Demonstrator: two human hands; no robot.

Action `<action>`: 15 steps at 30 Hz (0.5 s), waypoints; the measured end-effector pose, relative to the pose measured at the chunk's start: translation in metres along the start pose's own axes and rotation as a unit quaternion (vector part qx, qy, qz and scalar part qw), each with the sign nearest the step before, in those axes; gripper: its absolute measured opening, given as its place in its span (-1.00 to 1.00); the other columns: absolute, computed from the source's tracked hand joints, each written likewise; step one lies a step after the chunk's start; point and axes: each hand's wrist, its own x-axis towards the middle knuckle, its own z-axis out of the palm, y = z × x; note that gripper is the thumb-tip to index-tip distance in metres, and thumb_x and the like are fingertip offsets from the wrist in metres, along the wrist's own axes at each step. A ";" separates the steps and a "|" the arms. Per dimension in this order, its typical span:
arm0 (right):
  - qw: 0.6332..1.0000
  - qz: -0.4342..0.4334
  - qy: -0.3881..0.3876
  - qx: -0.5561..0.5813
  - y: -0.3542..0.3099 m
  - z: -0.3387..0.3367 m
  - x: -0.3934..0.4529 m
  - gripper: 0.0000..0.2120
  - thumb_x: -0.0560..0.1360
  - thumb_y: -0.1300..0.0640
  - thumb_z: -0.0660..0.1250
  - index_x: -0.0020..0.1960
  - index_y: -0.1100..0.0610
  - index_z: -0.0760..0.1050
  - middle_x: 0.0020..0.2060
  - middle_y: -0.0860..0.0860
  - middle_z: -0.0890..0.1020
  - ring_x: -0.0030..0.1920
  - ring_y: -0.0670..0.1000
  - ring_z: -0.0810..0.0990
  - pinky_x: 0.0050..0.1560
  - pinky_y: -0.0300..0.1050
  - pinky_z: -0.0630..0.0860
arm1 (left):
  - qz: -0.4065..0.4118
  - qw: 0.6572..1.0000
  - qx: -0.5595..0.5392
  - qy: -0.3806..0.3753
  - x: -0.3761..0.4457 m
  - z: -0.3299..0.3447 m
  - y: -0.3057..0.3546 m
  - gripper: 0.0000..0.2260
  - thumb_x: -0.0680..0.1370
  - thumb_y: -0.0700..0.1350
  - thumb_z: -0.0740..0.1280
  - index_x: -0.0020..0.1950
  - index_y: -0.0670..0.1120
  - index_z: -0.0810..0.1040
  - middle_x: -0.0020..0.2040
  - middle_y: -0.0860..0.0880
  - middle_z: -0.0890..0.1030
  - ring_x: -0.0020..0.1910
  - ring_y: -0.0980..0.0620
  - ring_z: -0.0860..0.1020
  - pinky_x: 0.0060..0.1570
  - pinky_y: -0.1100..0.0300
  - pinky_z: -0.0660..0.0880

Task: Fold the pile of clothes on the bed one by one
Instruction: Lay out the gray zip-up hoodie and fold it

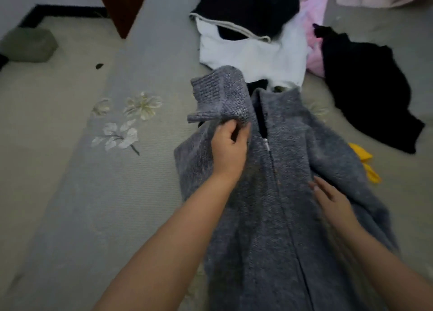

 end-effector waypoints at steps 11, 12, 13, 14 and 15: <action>0.997 0.076 -0.010 0.018 0.100 -0.109 0.027 -0.74 0.57 0.26 0.16 0.20 0.34 0.45 -0.24 0.03 0.57 -0.38 -0.35 0.54 -0.11 -0.21 0.45 | -0.041 0.875 0.358 -0.322 -0.079 0.106 -0.062 -0.59 0.57 -0.11 0.23 0.41 -0.09 0.29 0.41 -0.05 0.32 0.40 0.00 0.22 0.37 0.16 0.14; 0.998 0.047 -0.022 -0.023 0.097 -0.106 0.030 -0.75 0.55 0.25 0.20 0.18 0.32 0.47 -0.19 0.07 0.59 -0.31 -0.30 0.55 -0.07 -0.15 0.45 | -0.052 0.879 0.383 -0.280 -0.078 0.091 -0.072 -0.60 0.56 -0.13 0.24 0.40 -0.11 0.31 0.37 -0.07 0.37 0.37 -0.02 0.26 0.34 0.15 0.18; 0.997 0.013 -0.032 -0.075 0.091 -0.103 0.034 -0.75 0.54 0.24 0.24 0.18 0.30 0.49 -0.12 0.10 0.60 -0.20 -0.18 0.57 -0.05 -0.16 0.42 | -0.067 0.876 0.409 -0.248 -0.076 0.075 -0.080 -0.60 0.55 -0.15 0.25 0.38 -0.13 0.32 0.33 -0.11 0.40 0.34 -0.05 0.30 0.32 0.13 0.22; 0.991 -0.027 -0.040 -0.125 0.085 -0.099 0.039 -0.74 0.52 0.22 0.26 0.18 0.29 0.50 -0.05 0.15 0.61 -0.08 -0.04 0.57 -0.02 -0.17 0.40 | -0.085 0.868 0.434 -0.226 -0.074 0.060 -0.087 -0.60 0.55 -0.17 0.26 0.37 -0.16 0.33 0.30 -0.15 0.42 0.30 -0.09 0.33 0.29 0.10 0.25; 0.982 -0.069 -0.048 -0.168 0.078 -0.095 0.045 -0.73 0.52 0.22 0.27 0.19 0.30 0.49 0.01 0.18 0.60 0.02 0.06 0.55 0.03 -0.13 0.40 | -0.102 0.859 0.456 -0.211 -0.071 0.047 -0.092 -0.60 0.54 -0.18 0.26 0.37 -0.18 0.34 0.29 -0.18 0.43 0.28 -0.12 0.36 0.26 0.08 0.27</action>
